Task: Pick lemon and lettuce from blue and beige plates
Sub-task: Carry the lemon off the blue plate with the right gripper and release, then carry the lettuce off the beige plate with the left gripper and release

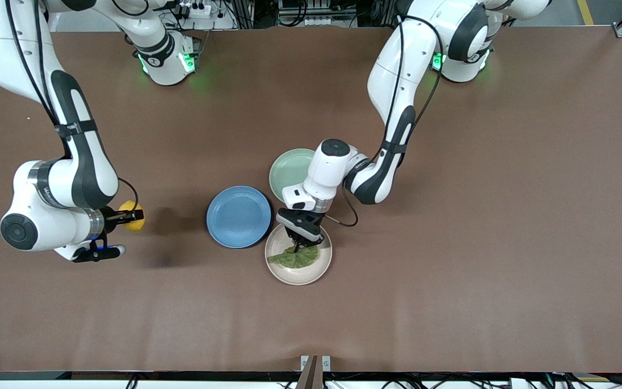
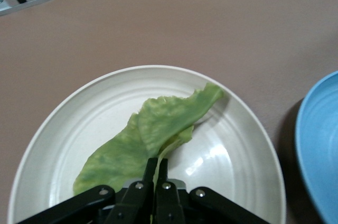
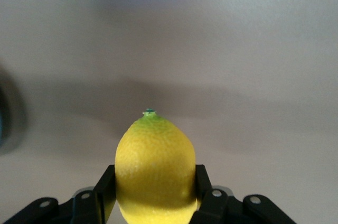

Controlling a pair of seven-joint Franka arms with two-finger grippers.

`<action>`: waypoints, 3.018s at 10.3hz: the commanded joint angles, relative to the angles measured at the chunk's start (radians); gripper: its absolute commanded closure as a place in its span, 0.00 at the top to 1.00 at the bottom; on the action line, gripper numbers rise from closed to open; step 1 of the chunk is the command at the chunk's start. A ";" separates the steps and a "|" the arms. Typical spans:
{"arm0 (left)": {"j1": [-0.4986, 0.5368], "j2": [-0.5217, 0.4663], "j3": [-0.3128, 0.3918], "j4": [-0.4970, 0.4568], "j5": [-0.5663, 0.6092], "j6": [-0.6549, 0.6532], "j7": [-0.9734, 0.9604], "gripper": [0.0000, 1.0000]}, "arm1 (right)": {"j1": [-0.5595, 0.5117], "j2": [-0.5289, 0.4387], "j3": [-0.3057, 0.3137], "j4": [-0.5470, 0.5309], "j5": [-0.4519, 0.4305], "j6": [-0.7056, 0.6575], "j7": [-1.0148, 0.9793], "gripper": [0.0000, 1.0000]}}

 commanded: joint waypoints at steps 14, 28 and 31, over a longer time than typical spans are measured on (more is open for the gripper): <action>0.304 -0.763 -0.001 -0.348 0.013 -1.011 0.245 0.00 | -0.022 -0.167 0.020 0.379 0.086 -0.400 -0.008 1.00; 0.498 -0.632 -0.022 -0.310 -0.042 -0.979 0.364 1.00 | 0.002 -0.523 0.032 0.195 0.010 -0.532 0.340 1.00; 0.499 -0.685 -0.038 -0.144 -0.044 -1.262 0.362 1.00 | -0.002 -0.574 0.032 0.110 0.014 -0.465 0.340 1.00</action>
